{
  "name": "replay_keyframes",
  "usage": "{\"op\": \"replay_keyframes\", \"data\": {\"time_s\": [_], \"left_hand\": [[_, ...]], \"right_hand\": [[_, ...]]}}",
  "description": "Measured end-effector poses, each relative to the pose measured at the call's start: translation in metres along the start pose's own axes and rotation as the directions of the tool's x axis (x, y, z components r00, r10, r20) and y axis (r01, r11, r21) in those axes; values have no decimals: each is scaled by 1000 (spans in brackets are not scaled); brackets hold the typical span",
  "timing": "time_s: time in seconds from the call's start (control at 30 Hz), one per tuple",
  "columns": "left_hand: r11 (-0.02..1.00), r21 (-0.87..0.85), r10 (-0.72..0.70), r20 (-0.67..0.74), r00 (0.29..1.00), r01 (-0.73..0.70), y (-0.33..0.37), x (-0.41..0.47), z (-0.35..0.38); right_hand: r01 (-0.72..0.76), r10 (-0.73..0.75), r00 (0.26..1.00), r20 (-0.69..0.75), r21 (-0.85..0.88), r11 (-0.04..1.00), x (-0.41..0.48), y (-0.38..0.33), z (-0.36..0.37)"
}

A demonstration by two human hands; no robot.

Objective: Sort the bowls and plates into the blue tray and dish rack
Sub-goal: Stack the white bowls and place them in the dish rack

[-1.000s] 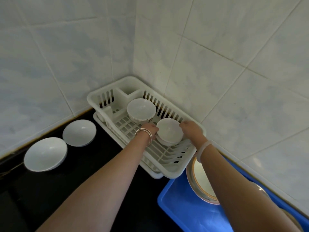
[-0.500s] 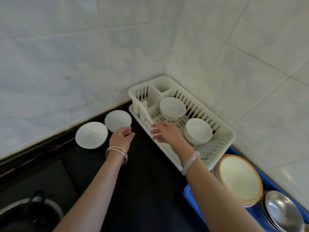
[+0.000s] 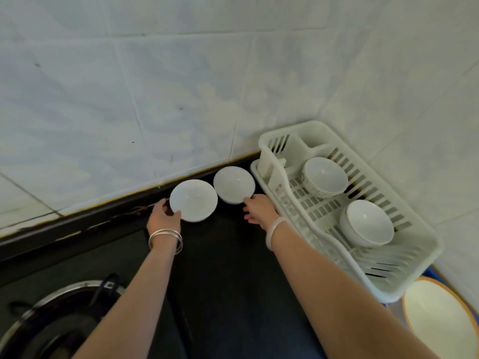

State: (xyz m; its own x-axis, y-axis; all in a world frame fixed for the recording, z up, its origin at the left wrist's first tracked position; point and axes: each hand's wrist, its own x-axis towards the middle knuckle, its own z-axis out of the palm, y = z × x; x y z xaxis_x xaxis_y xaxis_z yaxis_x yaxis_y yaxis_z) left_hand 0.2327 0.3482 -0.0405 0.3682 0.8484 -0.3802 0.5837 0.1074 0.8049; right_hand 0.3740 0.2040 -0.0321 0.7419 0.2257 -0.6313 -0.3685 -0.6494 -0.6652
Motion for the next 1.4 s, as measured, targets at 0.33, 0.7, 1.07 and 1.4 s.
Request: {"op": "replay_keyframes", "data": {"time_s": [0.33, 0.7, 1.07, 1.4], "left_hand": [[903, -378, -146, 172, 974, 203, -12, 20, 7], [756, -564, -231, 247, 941, 334, -13, 22, 7], [755, -548, -247, 271, 930, 360, -12, 27, 3], [774, -526, -239, 273, 932, 352, -4, 30, 1]], "right_hand": [[-8, 45, 996, -72, 445, 896, 8, -11, 4], [104, -113, 993, 36, 201, 974, -16, -44, 16], [137, -136, 990, 27, -59, 989, -12, -42, 49], [93, -76, 989, 125, -140, 986, -16, -41, 44]]}}
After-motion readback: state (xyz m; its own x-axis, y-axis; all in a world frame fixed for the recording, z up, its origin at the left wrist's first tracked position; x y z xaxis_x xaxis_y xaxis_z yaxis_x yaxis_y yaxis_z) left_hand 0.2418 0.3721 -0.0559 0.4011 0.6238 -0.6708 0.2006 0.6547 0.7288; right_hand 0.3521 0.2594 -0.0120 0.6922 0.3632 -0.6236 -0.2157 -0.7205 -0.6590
